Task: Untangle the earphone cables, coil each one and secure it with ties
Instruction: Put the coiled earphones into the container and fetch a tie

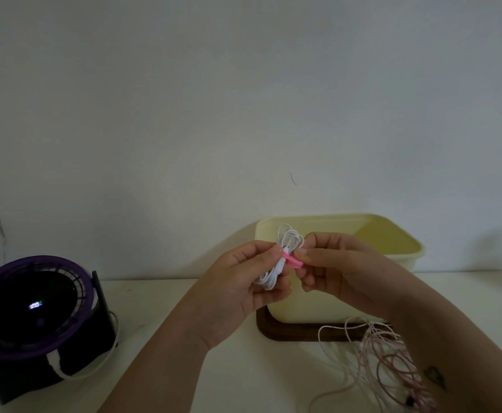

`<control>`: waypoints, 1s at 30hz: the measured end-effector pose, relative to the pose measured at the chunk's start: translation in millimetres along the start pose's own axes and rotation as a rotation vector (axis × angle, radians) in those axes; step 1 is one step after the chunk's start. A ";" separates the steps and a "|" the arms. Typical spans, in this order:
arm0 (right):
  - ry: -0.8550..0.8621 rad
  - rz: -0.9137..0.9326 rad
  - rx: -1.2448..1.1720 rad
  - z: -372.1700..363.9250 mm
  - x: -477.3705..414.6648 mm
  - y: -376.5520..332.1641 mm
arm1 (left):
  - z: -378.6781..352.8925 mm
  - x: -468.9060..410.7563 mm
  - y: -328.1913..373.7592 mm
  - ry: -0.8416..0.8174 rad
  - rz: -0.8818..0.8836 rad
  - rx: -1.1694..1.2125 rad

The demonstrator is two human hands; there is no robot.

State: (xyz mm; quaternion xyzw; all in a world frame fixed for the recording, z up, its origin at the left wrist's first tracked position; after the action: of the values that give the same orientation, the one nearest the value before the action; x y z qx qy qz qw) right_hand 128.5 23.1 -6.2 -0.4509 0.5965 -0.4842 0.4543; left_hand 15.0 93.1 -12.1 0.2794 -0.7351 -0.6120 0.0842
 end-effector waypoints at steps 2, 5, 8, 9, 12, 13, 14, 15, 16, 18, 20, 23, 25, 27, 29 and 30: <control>0.007 0.018 0.088 2.4 1.0 -0.9 | 2.9 -0.9 -1.2 0.026 -0.010 -0.045; 0.066 0.068 0.231 5.3 1.0 -3.0 | 7.2 -1.9 -2.0 0.043 -0.015 -0.143; 0.119 0.144 0.220 4.5 -1.4 -5.9 | 6.7 -1.5 -4.1 0.015 0.000 -0.188; 0.125 0.161 0.210 3.6 -1.6 -6.8 | 5.6 -1.3 -4.6 0.006 0.002 -0.202; 0.141 0.191 0.234 2.8 -1.0 -8.7 | 6.0 -2.4 -6.6 0.002 0.020 -0.208; 0.152 0.201 0.243 3.2 -1.3 -8.6 | 6.3 -3.0 -7.0 -0.001 0.033 -0.207; 0.158 0.206 0.244 3.2 -1.6 -7.9 | 6.9 -3.4 -7.5 -0.006 0.044 -0.219; 0.160 0.207 0.239 2.9 -2.4 -7.0 | 7.3 -3.6 -7.9 -0.007 0.053 -0.232; 0.156 0.202 0.235 2.3 -2.9 -5.7 | 8.7 -3.9 -8.8 -0.006 0.058 -0.243; 0.143 0.183 0.236 2.1 -3.5 -3.9 | 9.5 -3.7 -10.5 0.003 0.070 -0.258; 0.151 0.177 0.197 4.9 -3.1 -5.6 | 9.0 -3.7 -10.7 0.020 0.050 -0.261; 0.288 0.249 0.028 23.2 -0.1 -14.4 | 14.2 -7.4 -10.6 0.089 -0.041 -0.339; 0.427 0.318 -0.035 39.5 6.0 -21.1 | 20.7 -10.3 -9.6 0.164 -0.147 -0.588; 0.573 0.363 0.054 52.3 11.9 -24.1 | 22.5 -10.4 -11.0 0.187 -0.229 -0.880; 0.708 0.378 0.267 59.7 14.4 -23.7 | 20.9 -11.9 -18.8 0.125 -0.269 -1.040; 0.758 0.373 0.399 60.1 14.4 -23.0 | 19.9 -12.2 -22.0 0.102 -0.273 -1.081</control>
State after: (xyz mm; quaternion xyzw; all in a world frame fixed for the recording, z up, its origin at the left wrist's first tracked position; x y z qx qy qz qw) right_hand 187.0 -3.9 7.9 -0.0313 0.6864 -0.6302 0.3615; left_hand 22.7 114.2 -34.9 0.3184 -0.2688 -0.8928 0.1709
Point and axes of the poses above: each hand's wrist, its own x-axis away from the middle knuckle, its own z-axis out of the back of the hand, y = z × x, the point moved 5 cm from there along -x, towards the middle knuckle, and after that the axes turned 4 degrees about -z, right-handed, at the moved point
